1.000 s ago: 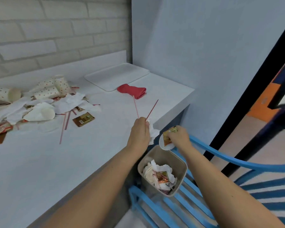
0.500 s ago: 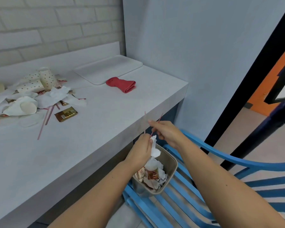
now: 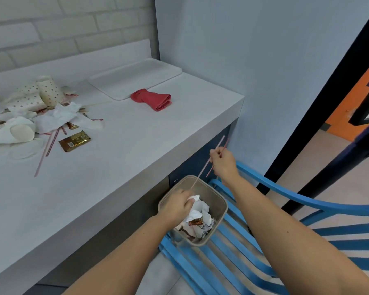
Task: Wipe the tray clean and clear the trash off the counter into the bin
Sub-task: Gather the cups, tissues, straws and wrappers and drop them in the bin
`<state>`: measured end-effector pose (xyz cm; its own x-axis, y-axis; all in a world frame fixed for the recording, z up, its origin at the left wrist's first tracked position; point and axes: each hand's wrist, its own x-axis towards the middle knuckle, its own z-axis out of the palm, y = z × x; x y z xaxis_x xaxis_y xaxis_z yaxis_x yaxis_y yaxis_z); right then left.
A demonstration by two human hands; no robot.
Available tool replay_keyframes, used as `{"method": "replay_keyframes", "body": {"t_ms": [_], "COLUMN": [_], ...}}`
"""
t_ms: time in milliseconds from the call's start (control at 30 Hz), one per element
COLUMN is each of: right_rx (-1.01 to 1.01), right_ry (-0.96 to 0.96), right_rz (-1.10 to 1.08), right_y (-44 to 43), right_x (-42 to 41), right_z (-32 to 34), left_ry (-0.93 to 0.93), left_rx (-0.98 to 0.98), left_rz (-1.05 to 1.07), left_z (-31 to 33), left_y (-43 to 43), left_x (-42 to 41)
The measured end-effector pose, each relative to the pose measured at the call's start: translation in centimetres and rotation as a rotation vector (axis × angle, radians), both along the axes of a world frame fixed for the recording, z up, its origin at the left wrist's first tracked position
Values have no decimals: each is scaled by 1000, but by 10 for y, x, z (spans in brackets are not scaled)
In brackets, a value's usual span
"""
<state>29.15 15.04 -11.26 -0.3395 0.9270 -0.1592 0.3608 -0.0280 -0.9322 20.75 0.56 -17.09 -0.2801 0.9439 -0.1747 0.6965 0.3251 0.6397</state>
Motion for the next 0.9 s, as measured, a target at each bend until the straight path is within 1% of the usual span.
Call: {"method": "replay_keyframes", "body": {"t_ms": [67, 167, 267, 433, 500, 567, 667, 800, 900], "right_rx": [100, 155, 110, -52, -58, -32, -1, 58, 133], "right_ry": [-83, -270, -394, -566, -636, -666, -660, -638, -622], "right_rz": [-31, 67, 173, 333, 359, 377, 401, 454, 508], "right_y": [3, -1, -12, -22, -23, -22, -19, -21, -23], "right_x": [7, 14, 15, 13, 14, 15, 14, 5, -4], "right_z": [-11, -31, -56, -86, -88, -87, -83, -64, -44], "left_ry": [-12, -22, -65, -114, -127, -138, -110, -127, -91], "left_rx": [-58, -120, -132, -125, -124, -100, -57, 15, 105], "left_rz": [66, 190, 269, 275, 268, 275, 290, 300, 299], "left_z": [-13, -28, -40, -49, -51, -51, -47, -31, -11], "left_y": [2, 9, 18, 29, 31, 28, 24, 20, 19], "left_x": [-1, -1, 1, 3, 0, -2, -6, -8, -11]}}
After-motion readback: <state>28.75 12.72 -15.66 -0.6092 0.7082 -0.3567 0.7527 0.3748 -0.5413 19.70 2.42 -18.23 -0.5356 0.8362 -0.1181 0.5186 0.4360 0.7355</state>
